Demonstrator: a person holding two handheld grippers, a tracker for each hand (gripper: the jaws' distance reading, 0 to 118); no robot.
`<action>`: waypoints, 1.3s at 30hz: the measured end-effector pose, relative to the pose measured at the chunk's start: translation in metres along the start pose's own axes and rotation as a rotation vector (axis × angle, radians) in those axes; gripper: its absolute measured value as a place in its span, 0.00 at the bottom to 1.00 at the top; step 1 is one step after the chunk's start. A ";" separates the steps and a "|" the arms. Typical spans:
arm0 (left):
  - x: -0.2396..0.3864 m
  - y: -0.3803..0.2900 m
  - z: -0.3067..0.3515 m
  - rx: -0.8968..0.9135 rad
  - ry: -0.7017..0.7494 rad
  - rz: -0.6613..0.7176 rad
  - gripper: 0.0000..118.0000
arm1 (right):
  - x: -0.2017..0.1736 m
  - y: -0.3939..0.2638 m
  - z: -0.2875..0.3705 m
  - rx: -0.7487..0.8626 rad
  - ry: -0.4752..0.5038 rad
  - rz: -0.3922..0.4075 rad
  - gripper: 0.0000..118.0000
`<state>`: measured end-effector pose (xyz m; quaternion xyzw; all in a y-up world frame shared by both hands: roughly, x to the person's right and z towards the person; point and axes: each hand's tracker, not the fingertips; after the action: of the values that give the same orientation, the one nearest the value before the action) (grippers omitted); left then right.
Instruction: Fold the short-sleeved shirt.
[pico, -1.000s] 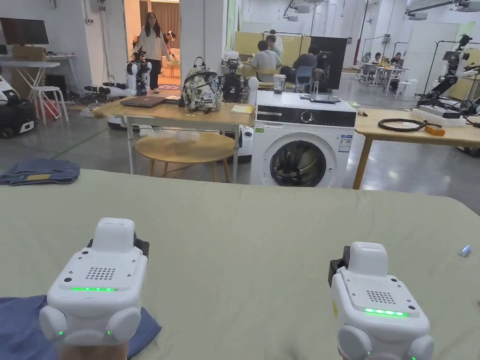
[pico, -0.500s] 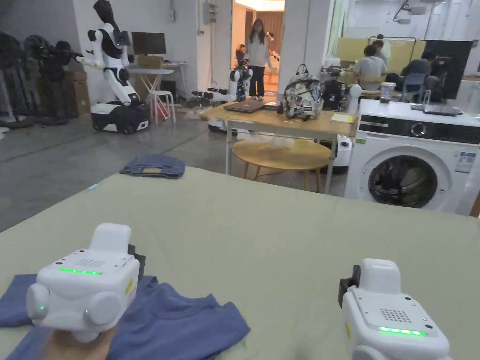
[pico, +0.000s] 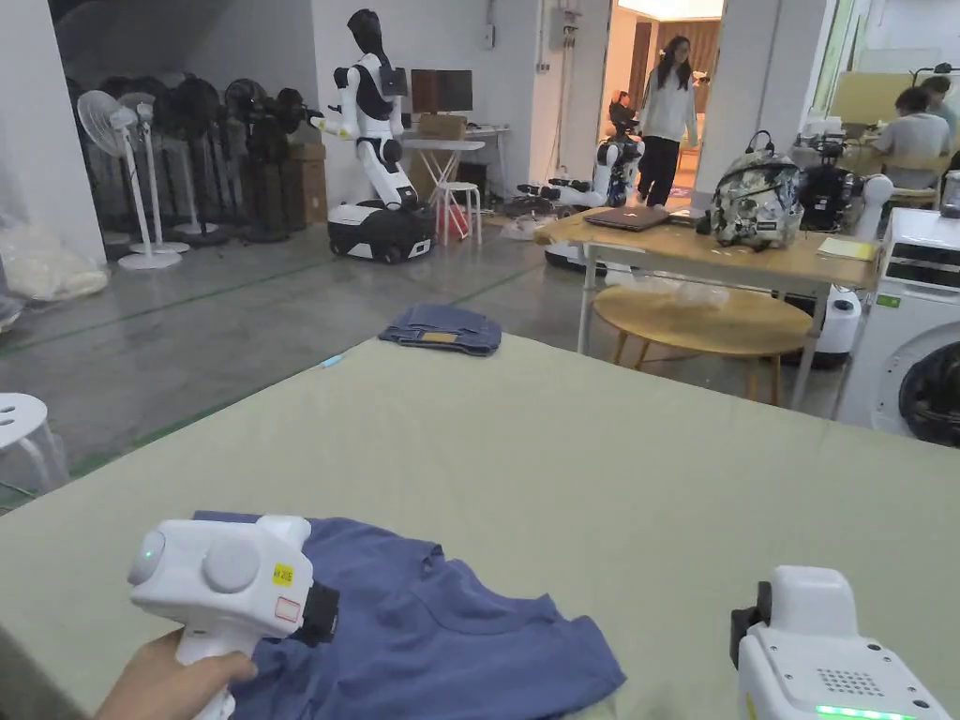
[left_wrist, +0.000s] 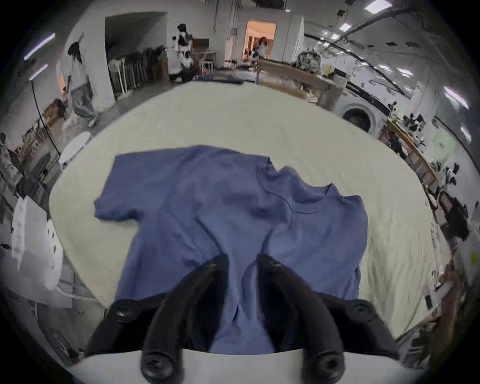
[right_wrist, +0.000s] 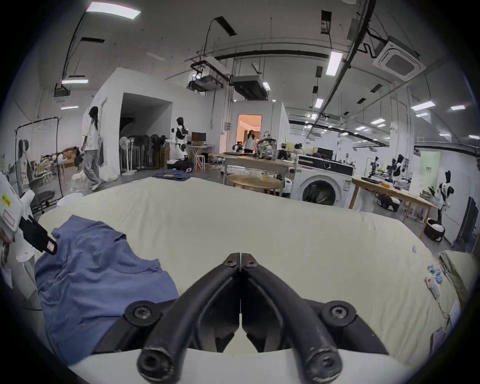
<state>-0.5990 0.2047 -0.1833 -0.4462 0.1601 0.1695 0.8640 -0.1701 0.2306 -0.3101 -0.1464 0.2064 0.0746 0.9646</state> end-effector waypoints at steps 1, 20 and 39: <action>0.000 0.002 -0.006 0.001 -0.014 -0.001 0.77 | 0.002 -0.002 0.000 -0.005 -0.003 0.001 0.00; 0.064 -0.044 -0.076 -0.132 0.166 -0.216 0.00 | 0.033 -0.024 -0.002 -0.084 -0.069 0.001 0.00; 0.112 0.082 0.084 0.431 -0.019 -0.196 0.00 | 0.106 -0.006 0.045 0.010 -0.185 -0.104 0.00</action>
<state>-0.5240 0.3360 -0.2438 -0.2631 0.1404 0.0508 0.9532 -0.0562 0.2474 -0.3139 -0.1446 0.1090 0.0368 0.9828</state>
